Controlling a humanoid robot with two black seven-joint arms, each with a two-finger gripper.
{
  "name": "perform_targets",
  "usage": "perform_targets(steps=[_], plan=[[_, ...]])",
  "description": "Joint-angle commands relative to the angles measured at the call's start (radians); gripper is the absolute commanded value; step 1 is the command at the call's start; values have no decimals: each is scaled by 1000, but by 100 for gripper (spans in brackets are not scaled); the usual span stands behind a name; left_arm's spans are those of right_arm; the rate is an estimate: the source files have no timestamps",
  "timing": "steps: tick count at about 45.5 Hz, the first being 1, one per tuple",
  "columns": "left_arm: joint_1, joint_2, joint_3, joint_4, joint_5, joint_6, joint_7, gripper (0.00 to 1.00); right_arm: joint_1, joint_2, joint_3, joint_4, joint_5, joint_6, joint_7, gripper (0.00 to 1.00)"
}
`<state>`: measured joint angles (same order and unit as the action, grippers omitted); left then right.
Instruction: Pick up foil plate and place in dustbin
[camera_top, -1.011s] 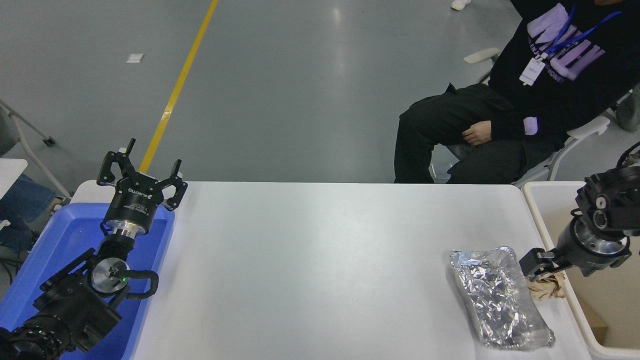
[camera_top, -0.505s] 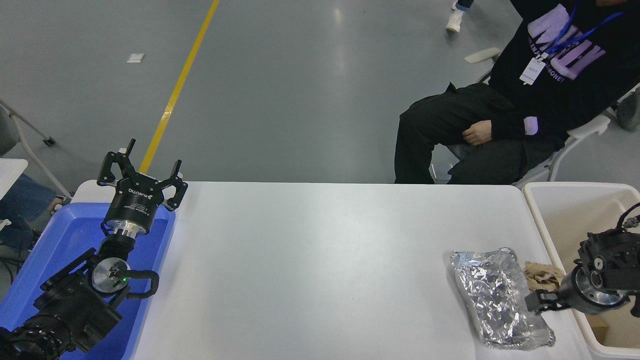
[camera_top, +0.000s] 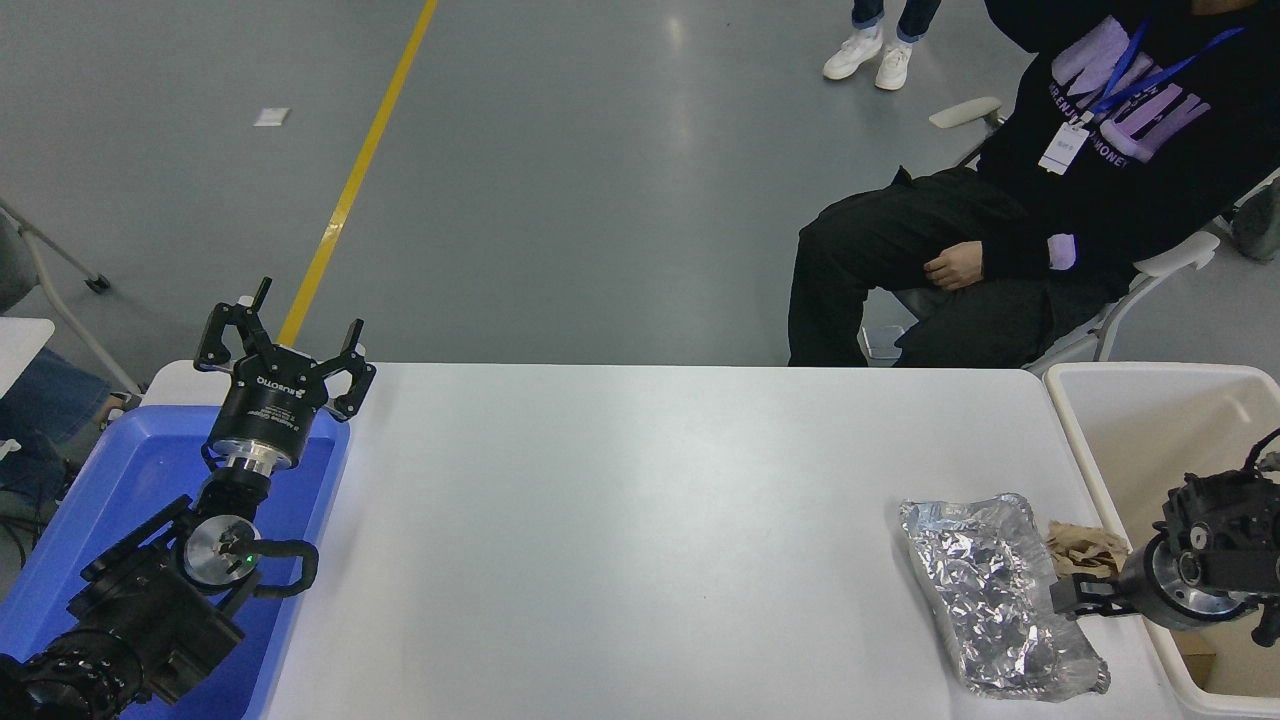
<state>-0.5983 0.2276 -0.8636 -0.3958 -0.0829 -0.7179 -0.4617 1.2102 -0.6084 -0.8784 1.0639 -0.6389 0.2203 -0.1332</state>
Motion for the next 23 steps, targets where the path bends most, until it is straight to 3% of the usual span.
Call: perform_targets(steps=[1, 7, 11, 23], plan=[[0, 1, 0, 0, 0, 0, 0, 98, -4, 2, 13, 8, 5, 2, 1, 99], [0, -1, 0, 0, 0, 0, 0, 98, -31, 13, 16, 4, 5, -9, 0, 98], [0, -1, 0, 0, 0, 0, 0, 98, -43, 22, 35, -2, 7, -10, 0, 91], [0, 1, 0, 0, 0, 0, 0, 98, -83, 29, 52, -16, 5, -61, 0, 91]])
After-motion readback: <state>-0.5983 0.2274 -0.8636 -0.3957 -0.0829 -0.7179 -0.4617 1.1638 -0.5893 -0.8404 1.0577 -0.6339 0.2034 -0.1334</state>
